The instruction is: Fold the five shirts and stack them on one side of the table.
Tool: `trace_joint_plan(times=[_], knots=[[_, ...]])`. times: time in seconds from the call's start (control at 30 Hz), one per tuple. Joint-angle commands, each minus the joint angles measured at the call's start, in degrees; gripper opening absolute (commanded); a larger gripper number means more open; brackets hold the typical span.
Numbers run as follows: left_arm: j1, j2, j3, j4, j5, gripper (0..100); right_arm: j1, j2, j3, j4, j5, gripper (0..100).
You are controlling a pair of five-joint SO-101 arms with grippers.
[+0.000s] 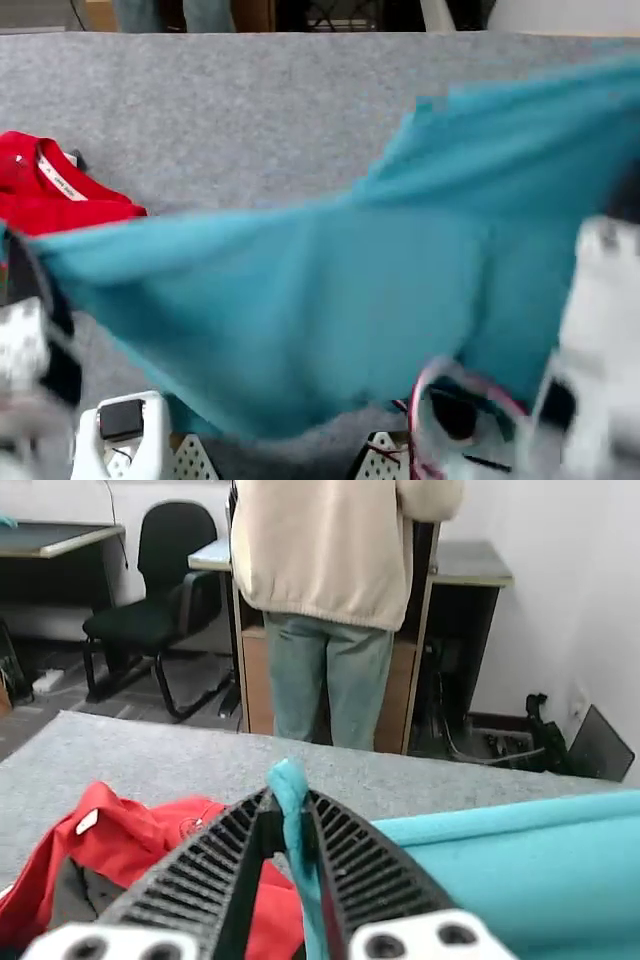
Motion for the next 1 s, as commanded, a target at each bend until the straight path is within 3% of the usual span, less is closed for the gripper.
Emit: trace_joint_plan(times=[0.0, 0.17, 0.27, 0.3, 0.37, 0.47, 0.6, 0.97], knots=[[0.57, 0.35, 18.07, -16.53, -0.26, 3, 0.62, 4.09, 8.92, -1.14, 0.88, 1.4], [5.67, 6.86, 47.52, -58.73, -0.44, 3, 0.53, 10.15, 24.13, -7.38, 0.44, 1.4], [8.75, 17.67, 56.84, -87.56, -0.53, 3, 0.53, 15.96, 33.27, -17.05, 0.09, 1.4], [9.19, 22.42, 56.75, -93.80, -0.62, 3, 0.09, 18.24, 35.56, -20.66, -0.97, 1.4], [9.71, 32.53, 50.95, -97.32, -2.64, 3, -0.79, 23.25, 37.58, -26.64, -3.87, 1.4], [10.24, 46.68, 36.09, -92.04, -4.84, 3, -2.11, 30.64, 34.77, -29.45, -8.35, 1.4], [10.24, 59.08, 15.87, -78.59, -4.84, 3, -2.81, 37.58, 22.37, -25.32, -13.19, 1.4], [10.77, 53.89, -16.48, -23.21, -4.92, 3, -2.55, 40.22, -18.42, 9.58, -11.60, 1.5]])
